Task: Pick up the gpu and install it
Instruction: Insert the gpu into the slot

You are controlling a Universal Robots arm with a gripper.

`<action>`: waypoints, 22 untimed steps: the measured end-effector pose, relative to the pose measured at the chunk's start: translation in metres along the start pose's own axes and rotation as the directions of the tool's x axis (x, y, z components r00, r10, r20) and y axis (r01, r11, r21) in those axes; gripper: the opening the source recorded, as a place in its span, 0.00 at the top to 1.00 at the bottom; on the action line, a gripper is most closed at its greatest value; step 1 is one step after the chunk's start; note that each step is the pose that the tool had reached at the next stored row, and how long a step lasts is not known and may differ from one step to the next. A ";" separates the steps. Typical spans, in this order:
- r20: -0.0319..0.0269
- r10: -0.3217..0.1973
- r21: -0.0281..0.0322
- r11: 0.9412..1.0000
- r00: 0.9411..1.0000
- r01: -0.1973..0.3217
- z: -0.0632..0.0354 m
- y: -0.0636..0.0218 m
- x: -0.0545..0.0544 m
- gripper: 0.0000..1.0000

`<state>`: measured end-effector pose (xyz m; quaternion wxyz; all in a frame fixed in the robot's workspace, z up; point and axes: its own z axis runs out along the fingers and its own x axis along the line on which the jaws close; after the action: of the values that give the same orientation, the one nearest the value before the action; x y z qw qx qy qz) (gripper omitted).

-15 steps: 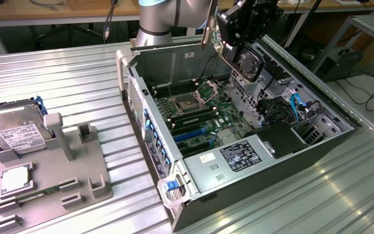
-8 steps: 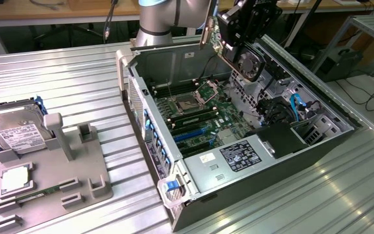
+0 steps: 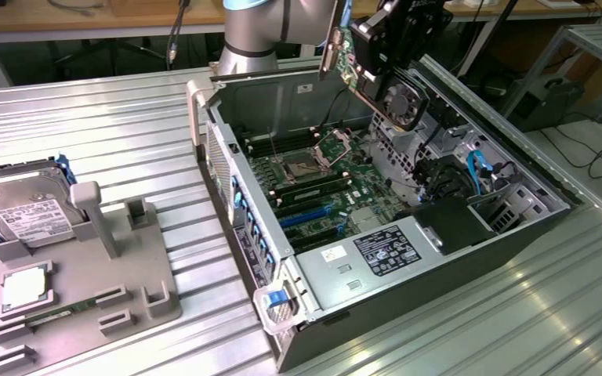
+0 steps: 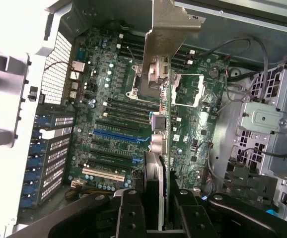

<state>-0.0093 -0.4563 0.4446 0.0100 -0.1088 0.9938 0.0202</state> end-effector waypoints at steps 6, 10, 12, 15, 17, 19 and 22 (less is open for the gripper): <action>-0.001 -0.034 -0.001 0.999 0.999 0.034 0.0000 0.0000 0.000 0.72; -0.002 -0.054 -0.001 0.999 0.999 0.054 0.0000 0.0000 0.000 0.72; -0.002 -0.064 -0.002 0.998 0.998 0.064 0.0000 0.0000 0.000 0.72; -0.003 -0.081 -0.002 0.997 0.997 0.081 0.0000 0.0000 0.000 0.72; -0.003 -0.091 -0.002 0.996 0.996 0.091 0.0000 0.0000 0.000 0.72; -0.004 -0.101 -0.003 0.995 0.995 0.101 0.0000 0.0000 0.000 0.72; -0.005 -0.128 -0.003 0.992 0.992 0.128 0.0000 0.0000 0.000 0.72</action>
<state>-0.0094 -0.4563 0.4446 0.0087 -0.1721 0.9848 0.0208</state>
